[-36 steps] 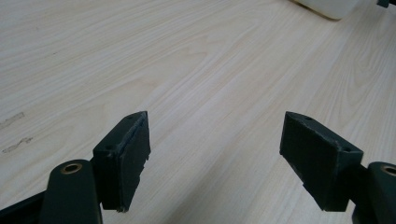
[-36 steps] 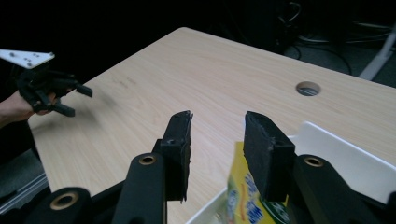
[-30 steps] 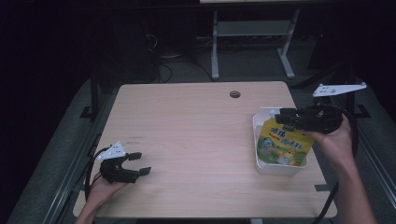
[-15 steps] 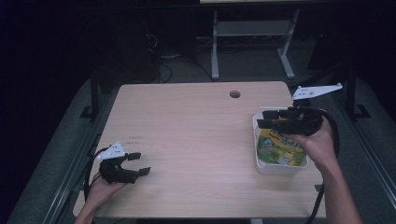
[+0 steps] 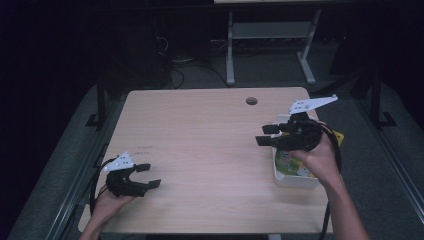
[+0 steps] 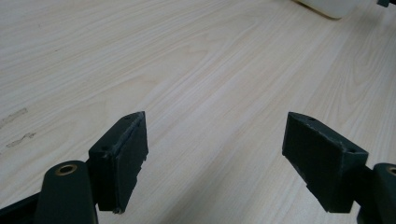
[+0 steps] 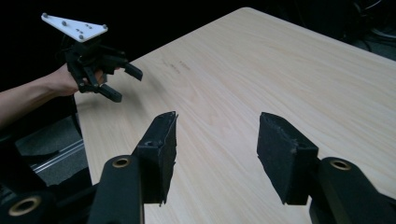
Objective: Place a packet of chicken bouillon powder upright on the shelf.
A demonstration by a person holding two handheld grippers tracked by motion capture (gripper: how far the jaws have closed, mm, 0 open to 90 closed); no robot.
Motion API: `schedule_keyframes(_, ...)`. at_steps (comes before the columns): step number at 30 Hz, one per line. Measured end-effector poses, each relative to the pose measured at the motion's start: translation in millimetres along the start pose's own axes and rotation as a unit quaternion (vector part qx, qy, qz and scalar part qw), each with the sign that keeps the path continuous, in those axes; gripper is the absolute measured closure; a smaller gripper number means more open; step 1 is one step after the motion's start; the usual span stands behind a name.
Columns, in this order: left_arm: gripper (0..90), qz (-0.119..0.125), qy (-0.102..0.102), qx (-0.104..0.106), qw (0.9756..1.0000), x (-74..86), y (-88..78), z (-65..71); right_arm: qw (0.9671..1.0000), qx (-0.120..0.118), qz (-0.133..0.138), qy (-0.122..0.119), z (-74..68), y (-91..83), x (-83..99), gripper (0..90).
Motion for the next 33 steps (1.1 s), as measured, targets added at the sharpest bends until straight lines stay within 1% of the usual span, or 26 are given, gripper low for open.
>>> schedule_keyframes(8,21.4,-0.002,0.001,-0.001,1.0,0.3,-0.1,-0.3,0.9997,-0.021,-0.012,0.0,-11.9,23.9,6.8,44.2)
schedule_keyframes(13,20.9,-0.003,0.002,0.0,1.0,0.5,-0.1,0.1,0.9993,-0.031,-0.018,-0.004,-19.1,35.8,10.8,43.1)
schedule_keyframes(22,20.5,-0.005,0.002,0.0,1.0,1.0,0.4,0.9,0.9984,-0.05,-0.024,-0.002,-29.4,53.3,19.9,42.2)
schedule_keyframes(25,20.4,-0.005,0.001,0.0,1.0,1.2,0.9,1.0,0.9978,-0.058,-0.03,-0.002,-33.4,60.9,25.1,42.1)
schedule_keyframes(33,20.2,-0.006,0.002,0.001,1.0,1.2,0.9,1.4,0.9968,-0.068,-0.041,-0.003,-39.7,78.0,36.1,41.2)
Point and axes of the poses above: each handheld gripper's, and its own axes: y roughly forward along the jaws, x roughly out of its underside, z roughly to its right, the point moved 6 cm from there along y, roughly forward along the jaws, and after that the axes turned 8 degrees about z, right-handed, at the moved point
